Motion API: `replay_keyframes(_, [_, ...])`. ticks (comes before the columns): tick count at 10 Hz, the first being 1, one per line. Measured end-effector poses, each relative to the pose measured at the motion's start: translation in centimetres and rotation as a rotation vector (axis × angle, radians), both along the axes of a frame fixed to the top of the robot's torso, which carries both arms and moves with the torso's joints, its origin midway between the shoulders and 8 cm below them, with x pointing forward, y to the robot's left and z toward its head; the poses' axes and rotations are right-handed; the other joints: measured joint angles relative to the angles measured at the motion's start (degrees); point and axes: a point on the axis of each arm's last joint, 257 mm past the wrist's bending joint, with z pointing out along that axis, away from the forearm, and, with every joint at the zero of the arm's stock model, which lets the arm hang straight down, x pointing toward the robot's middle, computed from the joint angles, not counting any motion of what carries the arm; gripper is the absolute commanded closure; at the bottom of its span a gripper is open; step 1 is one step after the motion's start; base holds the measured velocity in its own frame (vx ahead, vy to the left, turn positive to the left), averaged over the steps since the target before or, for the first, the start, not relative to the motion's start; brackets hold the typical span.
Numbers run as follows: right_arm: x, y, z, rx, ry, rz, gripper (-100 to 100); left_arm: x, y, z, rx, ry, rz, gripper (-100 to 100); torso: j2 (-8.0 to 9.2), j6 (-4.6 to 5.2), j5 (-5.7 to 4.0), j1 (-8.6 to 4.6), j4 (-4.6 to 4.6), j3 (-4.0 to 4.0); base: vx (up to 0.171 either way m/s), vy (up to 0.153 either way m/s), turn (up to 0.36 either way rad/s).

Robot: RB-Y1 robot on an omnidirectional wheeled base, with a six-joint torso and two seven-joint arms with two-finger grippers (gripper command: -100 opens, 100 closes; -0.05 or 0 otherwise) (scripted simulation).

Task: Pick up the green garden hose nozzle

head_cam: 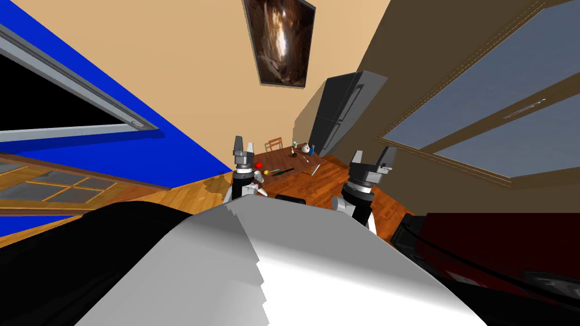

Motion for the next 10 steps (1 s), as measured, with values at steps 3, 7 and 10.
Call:
replay_keyframes(3, [0.0, 0.0, 0.0, 0.0, 0.0, 0.0, 0, 1.1, 0.3, -2.7, -0.001, 0.081, -0.039, -100, -0.03, 0.01, -0.06, -0.28, -0.01, -0.02, 0.006, -0.079, -0.065])
replay_keyframes(7, [0.0, 0.0, 0.0, 0.0, 0.0, 0.0, 0, 3.0, 2.0, -8.7, -0.068, 0.243, -0.076, -100, -0.06, 0.0, -0.1, -0.43, -0.02, -0.04, 0.014, -0.116, -0.095])
replay_keyframes(10, [0.0, 0.0, 0.0, 0.0, 0.0, 0.0, 0, 3.9, 4.5, -14.6, -0.16, 0.396, -0.085, -100, -0.08, 0.0, -0.12, -0.52, -0.02, -0.05, 0.026, -0.119, -0.096])
